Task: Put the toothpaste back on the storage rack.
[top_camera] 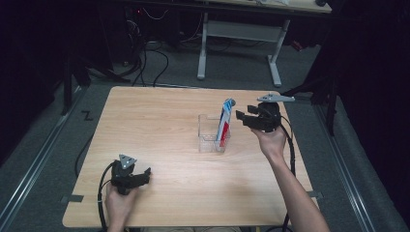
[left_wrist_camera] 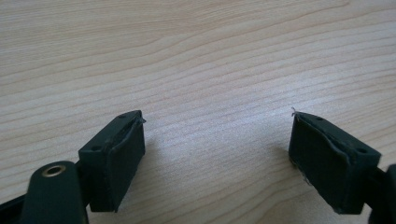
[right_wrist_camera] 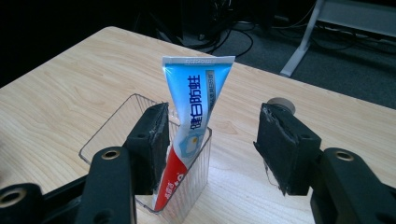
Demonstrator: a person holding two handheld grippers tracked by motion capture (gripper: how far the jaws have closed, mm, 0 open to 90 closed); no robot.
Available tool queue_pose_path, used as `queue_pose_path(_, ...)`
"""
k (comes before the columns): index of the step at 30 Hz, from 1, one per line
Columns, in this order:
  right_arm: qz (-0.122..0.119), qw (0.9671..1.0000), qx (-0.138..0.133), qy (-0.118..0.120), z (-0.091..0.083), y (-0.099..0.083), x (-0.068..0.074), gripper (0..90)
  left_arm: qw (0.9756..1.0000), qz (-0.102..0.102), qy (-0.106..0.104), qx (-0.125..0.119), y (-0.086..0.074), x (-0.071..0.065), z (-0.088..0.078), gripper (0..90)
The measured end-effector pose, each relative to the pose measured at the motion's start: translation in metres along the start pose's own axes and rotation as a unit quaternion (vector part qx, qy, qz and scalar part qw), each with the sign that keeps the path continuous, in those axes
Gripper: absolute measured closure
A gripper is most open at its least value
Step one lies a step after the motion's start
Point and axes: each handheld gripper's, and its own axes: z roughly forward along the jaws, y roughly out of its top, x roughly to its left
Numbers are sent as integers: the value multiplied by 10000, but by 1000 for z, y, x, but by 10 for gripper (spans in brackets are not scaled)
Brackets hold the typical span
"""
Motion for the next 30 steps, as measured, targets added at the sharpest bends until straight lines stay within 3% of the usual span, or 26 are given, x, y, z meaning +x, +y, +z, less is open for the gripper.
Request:
queue_pose_path(6,14,9998,-183,-56,-5,-4,-2,442,10000,-2,-1,2,0,0,0,187)
queue_pose_path(16,127,9998,-81,-90,-15,-11,-12,452,10000,-2,-2,1,0,0,0,187)
queue_pose_path(30,147,9996,-225,-79,-39,-15,-19,443,10000,-1,2,0,0,0,0,188)
